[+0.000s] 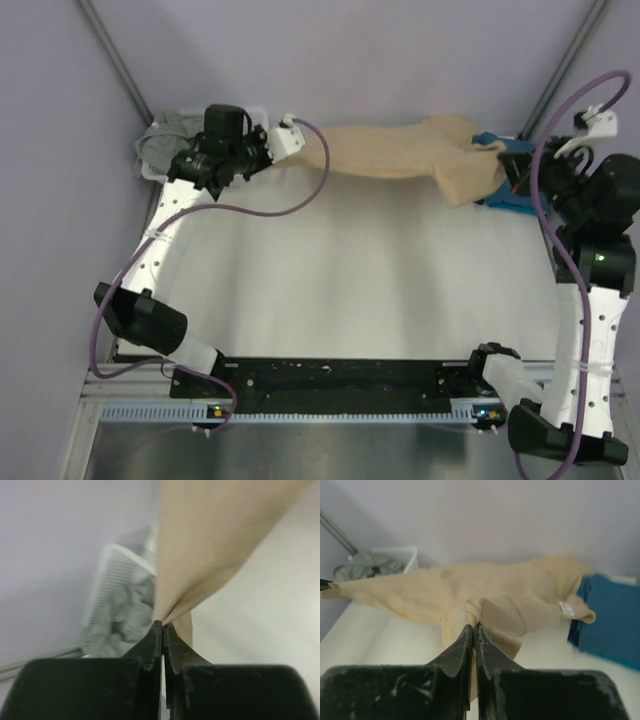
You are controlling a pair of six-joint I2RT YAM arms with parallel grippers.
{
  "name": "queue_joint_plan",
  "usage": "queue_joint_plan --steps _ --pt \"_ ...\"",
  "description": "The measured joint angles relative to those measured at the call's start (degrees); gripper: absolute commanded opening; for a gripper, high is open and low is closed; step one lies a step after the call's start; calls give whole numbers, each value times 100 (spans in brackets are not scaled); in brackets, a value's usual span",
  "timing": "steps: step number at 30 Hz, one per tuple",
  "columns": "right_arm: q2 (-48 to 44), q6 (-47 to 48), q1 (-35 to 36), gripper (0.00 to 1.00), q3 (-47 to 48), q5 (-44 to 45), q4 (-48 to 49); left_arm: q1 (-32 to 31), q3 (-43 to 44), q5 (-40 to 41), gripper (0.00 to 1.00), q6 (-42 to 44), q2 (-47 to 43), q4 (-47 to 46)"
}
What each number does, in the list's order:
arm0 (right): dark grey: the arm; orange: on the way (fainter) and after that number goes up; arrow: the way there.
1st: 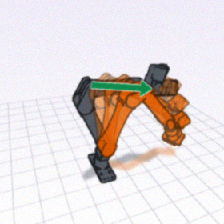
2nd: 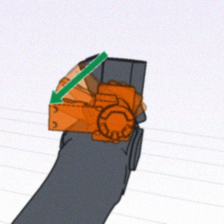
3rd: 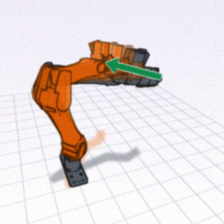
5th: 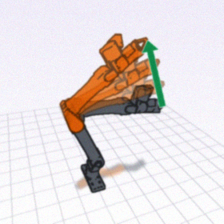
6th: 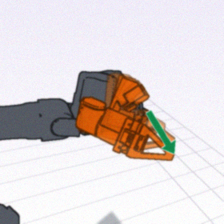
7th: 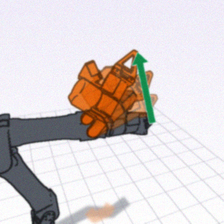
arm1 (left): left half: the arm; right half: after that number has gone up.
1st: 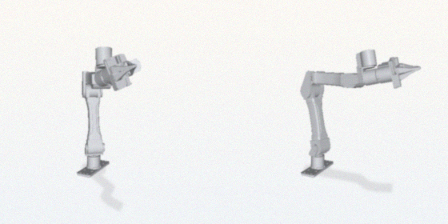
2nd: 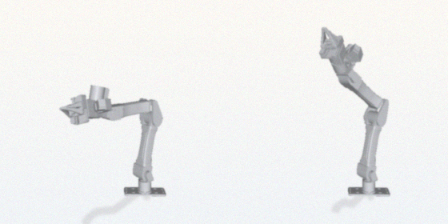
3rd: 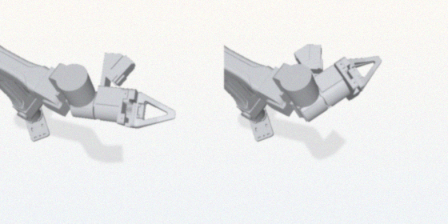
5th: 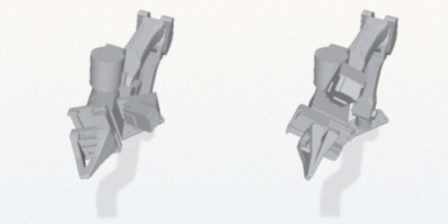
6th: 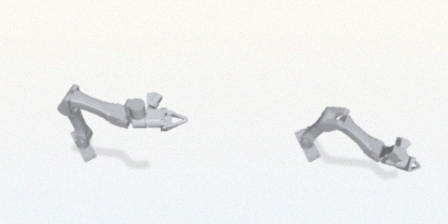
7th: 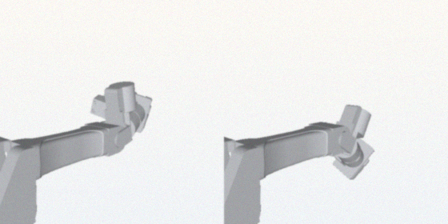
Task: Fold and stack the t-shirts
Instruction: Flatten out the tshirt
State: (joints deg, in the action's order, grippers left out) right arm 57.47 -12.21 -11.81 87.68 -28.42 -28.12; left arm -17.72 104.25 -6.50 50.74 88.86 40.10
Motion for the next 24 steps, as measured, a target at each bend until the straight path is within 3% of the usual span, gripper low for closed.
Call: queue_joint_plan --steps 2,5,9,15,24 --pt "-472 -48 0 0 -1106 -22 -52 0 -776 -334 9 249 -63 352" --pt "-892 -146 0 0 -2424 -66 -153 0 -1727 -815 53 785 -63 933" --pt "-1220 -297 0 0 -3585 -129 -330 -90 -3005 -1226 83 1390 -57 1851" --pt "-1427 -527 0 0 -4319 -332 -297 -245 -4009 -1342 83 1471 -17 2225" --pt "-1432 -610 0 0 -4492 -393 -216 -625 -5071 -979 86 1147 -396 857"
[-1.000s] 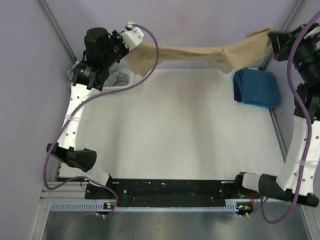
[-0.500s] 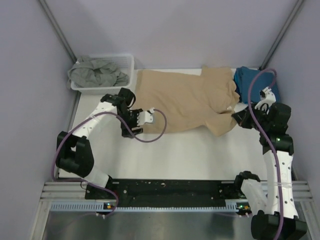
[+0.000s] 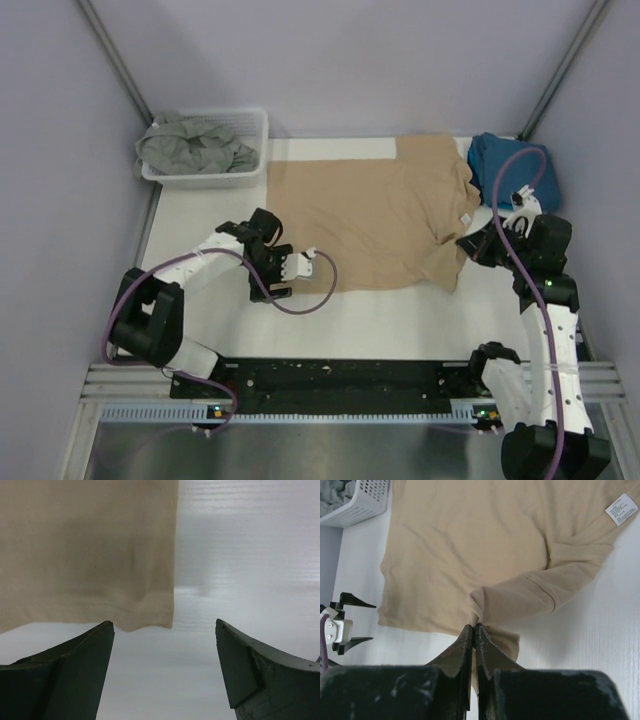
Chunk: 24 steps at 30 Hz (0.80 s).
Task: Fold and stack the t-shirts
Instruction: Flatten out the tshirt
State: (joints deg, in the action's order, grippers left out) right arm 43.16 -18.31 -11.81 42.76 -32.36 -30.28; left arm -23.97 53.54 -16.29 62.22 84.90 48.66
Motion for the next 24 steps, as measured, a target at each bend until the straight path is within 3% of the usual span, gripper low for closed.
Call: queue_joint_plan --steps 3,5,7,9,15,19,21,24 --pt "-4 0 0 0 0 15 31 -260 -170 111 81 -96 4 -415" --pt "-13 0 0 0 0 37 24 -407 -361 304 70 -142 48 -750" --pt "-24 -2 0 0 0 66 22 -468 -485 553 38 -227 195 -951" --pt "-33 -24 0 0 0 85 9 -457 -457 780 0 -396 345 -975" --pt "-46 -299 0 0 -2 -157 -546 -203 -476 1604 0 -671 317 -1244" --pt "-448 -538 0 0 -22 -251 -1259 313 -588 1757 0 -710 -409 -1016" --pt "-881 -664 0 12 -79 -225 -1547 522 -586 1775 0 -745 -820 -817" --pt "-1606 -966 0 41 -326 -280 -1906 671 -691 1862 0 -750 -1165 -601"
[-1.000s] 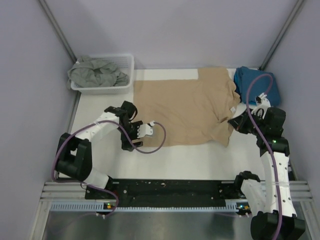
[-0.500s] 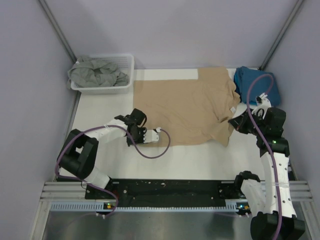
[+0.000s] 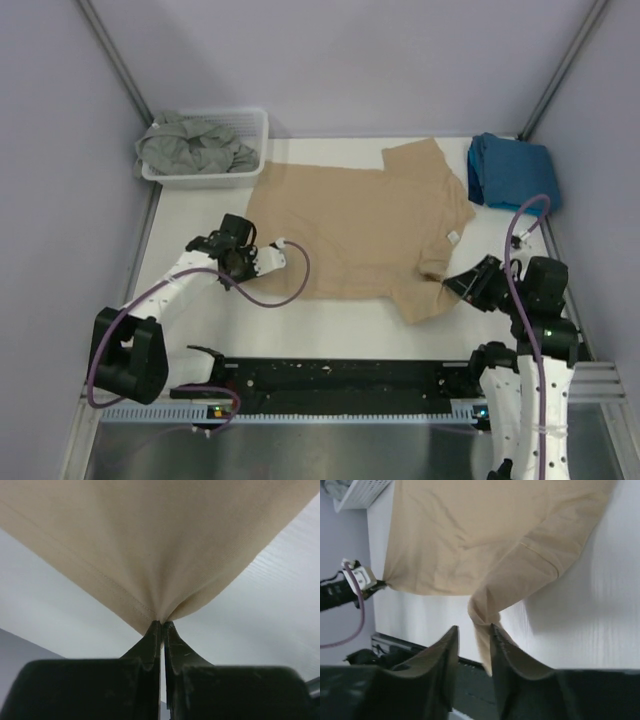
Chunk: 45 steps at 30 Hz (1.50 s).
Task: Fold and stack the t-shirts
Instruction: Flatten out the tshirt
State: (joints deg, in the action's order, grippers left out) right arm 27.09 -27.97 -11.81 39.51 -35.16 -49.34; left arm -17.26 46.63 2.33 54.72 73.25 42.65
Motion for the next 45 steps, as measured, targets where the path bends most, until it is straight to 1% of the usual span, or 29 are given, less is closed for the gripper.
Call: queue_joint_plan --steps 2,4,6,8,9,10,13,16,17,18,19,20,23,26,28,30,32,33,35,38,42,44,45 --pt "-299 -127 0 47 -149 37 -374 52 -214 74 0 2 -61 35" --pt "-391 -166 0 53 -144 236 -750 92 -444 136 0 -11 -48 153" --pt "-382 -149 0 55 111 682 -1134 114 -546 146 0 -48 -46 306" --pt "-295 -46 0 54 575 1093 -1314 120 -560 151 0 -85 -46 422" --pt "-203 50 0 52 876 1292 -1296 122 -560 140 0 -105 -46 448" --pt "-87 153 0 48 1123 1414 -1185 122 -560 138 0 -111 -46 455" --pt "446 378 2 43 1379 1445 -575 122 -560 116 0 -175 -46 459" --pt "1663 435 365 45 1298 1626 203 122 -560 107 0 -258 -46 457" --pt "2116 476 730 47 1263 1961 448 122 -560 96 0 -278 -46 457" --pt "3235 675 1919 47 1244 2695 951 122 -560 74 0 -358 -46 455" --pt "3292 697 1989 48 1235 2719 977 122 -560 74 0 -365 -46 455" --pt "3565 756 2284 48 1241 2924 1016 122 -560 70 0 -385 -46 452" --pt "4778 997 2994 48 1707 3628 1093 125 -560 55 0 -444 -46 450" --pt "5934 1189 3359 48 1998 4063 1360 127 -562 46 0 -527 -46 448" --pt "6406 1283 3491 47 2050 4177 1370 127 -566 24 0 -557 -46 446" --pt "6795 1362 3554 42 2114 4273 1362 127 -579 7 0 -579 -46 444" --pt "7097 1438 3578 33 2253 4446 1333 127 -588 2 0 -610 -46 446" --pt "7187 1453 3578 31 2326 4531 1333 127 -588 2 0 -625 -46 446" --pt "7257 1478 3578 31 2411 4684 1351 127 -590 -4 0 -658 -46 446" --pt "7257 1491 3571 24 2437 4881 1388 127 -592 -11 0 -671 -46 446" --pt "7285 1499 3484 26 2433 4887 1399 127 -592 -2 0 -669 -46 450" --pt "7285 1499 3399 17 2433 4839 1423 127 -592 9 0 -669 -46 452" --pt "7285 1504 3357 9 2433 4815 1438 127 -592 9 0 -669 -46 452"
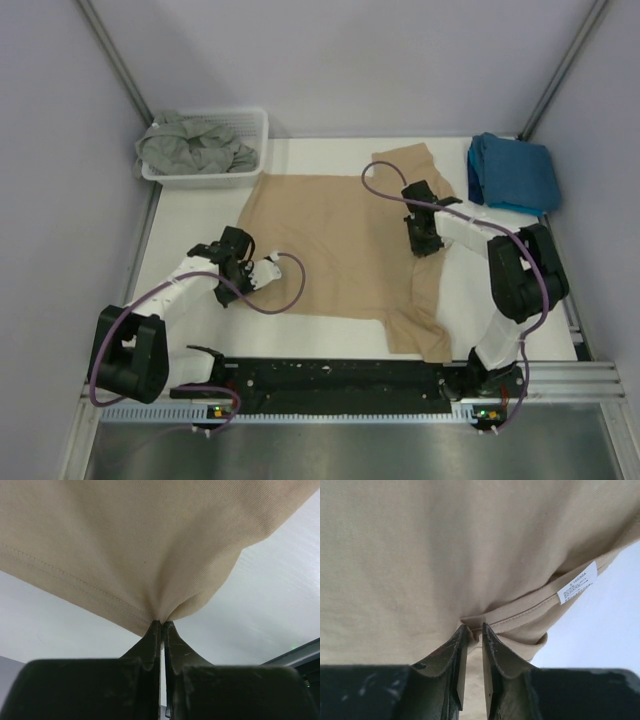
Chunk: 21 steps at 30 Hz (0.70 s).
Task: Fold and stack the t-shirts
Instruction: Flatten out the tshirt
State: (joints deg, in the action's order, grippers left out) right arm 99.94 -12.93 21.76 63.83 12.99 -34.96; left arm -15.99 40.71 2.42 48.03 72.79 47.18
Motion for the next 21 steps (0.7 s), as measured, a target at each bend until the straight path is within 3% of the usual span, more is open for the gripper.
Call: queue_joint_plan --steps 2,9,15,21 --pt "-2 22 -46 0 0 -15 7 0 0 0 0 0 0 0" --pt "-529 39 -514 0 -455 -168 146 0 0 -22 0 -2 0 4" --pt "-1836 101 -1694 0 -1198 -271 201 0 0 -48 0 -20 0 2" --pt "-2323 39 -2721 0 -2052 -651 706 0 -2 -201 0 -39 0 2"
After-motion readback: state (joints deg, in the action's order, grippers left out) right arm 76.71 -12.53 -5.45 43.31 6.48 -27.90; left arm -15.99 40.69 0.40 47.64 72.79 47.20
